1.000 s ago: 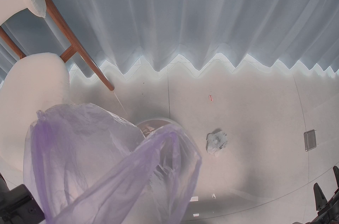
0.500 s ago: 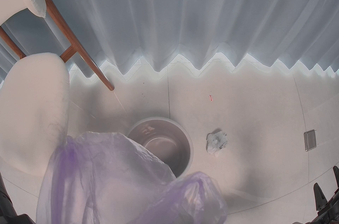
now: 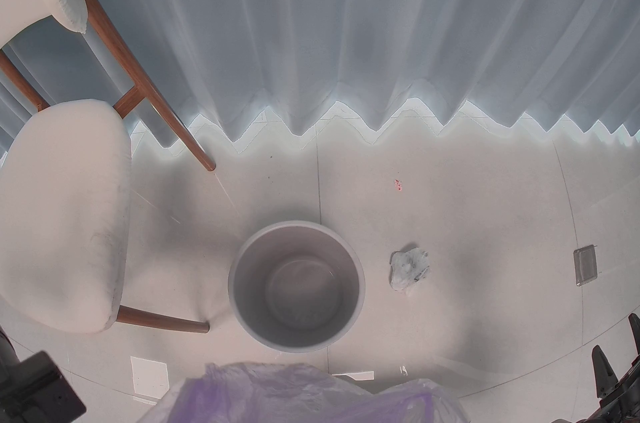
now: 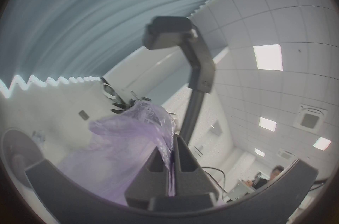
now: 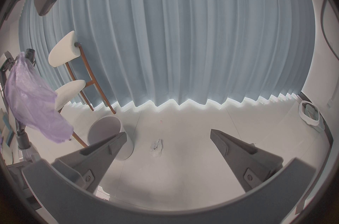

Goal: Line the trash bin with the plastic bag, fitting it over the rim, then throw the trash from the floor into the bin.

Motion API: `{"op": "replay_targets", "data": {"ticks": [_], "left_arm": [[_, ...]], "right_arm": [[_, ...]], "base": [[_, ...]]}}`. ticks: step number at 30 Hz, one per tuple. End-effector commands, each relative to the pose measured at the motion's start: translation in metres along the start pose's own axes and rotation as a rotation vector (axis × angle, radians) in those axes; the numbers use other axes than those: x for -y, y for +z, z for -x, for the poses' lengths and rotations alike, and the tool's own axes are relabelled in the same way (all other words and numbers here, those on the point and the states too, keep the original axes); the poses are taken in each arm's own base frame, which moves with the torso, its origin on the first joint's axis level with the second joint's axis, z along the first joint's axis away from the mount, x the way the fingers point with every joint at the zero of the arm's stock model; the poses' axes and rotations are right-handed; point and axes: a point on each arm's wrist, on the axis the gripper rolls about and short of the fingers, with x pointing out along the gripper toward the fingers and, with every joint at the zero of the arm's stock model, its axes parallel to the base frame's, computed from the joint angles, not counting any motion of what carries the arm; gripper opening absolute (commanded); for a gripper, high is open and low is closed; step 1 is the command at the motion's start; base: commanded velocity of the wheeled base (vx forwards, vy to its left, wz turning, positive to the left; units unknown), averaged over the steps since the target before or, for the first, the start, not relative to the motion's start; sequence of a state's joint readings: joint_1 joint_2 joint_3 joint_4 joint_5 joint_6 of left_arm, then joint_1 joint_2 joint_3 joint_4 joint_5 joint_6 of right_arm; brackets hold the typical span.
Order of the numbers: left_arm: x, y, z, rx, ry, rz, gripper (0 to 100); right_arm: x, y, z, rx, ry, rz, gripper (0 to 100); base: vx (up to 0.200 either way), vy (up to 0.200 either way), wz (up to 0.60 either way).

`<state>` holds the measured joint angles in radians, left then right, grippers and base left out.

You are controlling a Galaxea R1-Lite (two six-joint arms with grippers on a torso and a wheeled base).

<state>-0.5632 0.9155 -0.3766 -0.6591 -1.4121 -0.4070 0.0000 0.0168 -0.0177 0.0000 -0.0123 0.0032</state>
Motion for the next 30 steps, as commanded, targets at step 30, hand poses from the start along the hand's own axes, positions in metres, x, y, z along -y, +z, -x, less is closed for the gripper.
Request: {"op": "replay_targets", "data": {"ticks": [30], "left_arm": [[-0.045, 0.029, 0.005, 0.255, 0.497, -0.035, 0]], "right_arm": [[0.000, -0.005, 0.000, -0.001, -0.001, 0.000, 100]], "base": [[0.000, 0.000, 0.00]]}}
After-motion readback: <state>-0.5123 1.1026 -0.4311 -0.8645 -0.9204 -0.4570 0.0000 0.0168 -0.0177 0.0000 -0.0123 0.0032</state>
